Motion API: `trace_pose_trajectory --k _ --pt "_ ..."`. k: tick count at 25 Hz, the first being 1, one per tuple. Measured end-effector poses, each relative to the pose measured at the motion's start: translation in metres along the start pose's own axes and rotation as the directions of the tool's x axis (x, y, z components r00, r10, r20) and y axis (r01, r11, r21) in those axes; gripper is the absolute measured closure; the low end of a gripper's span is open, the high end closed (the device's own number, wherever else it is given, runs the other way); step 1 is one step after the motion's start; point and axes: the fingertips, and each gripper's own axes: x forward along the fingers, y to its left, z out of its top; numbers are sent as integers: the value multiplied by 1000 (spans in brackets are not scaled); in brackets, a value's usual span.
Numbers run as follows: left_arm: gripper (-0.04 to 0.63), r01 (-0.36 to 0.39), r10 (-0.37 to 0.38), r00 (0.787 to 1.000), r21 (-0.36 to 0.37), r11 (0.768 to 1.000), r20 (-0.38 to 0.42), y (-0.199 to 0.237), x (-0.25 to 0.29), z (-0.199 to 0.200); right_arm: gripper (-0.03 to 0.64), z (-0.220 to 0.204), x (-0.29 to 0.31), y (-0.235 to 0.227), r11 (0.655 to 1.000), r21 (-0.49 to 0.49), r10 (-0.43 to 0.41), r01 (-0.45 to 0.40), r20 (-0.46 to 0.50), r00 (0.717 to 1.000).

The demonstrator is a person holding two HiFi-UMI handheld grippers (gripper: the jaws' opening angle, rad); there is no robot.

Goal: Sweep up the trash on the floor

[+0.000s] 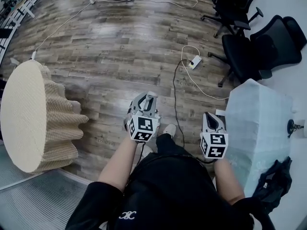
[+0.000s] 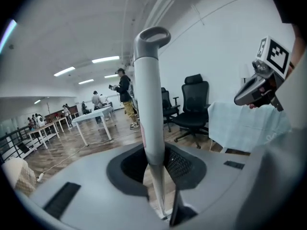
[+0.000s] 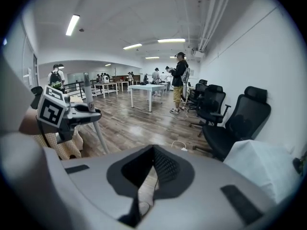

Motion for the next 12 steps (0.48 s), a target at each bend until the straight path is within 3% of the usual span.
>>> trace_pose_trajectory --k 6,12 --pt "511 -100 102 994 -50 994 31 49 -71 32 603 29 -10 64 989 -68 141 -135 95 985" --pt "511 -190 199 977 -112 975 73 89 -147 47 603 92 -25 151 952 -138 301 -274 248 921"
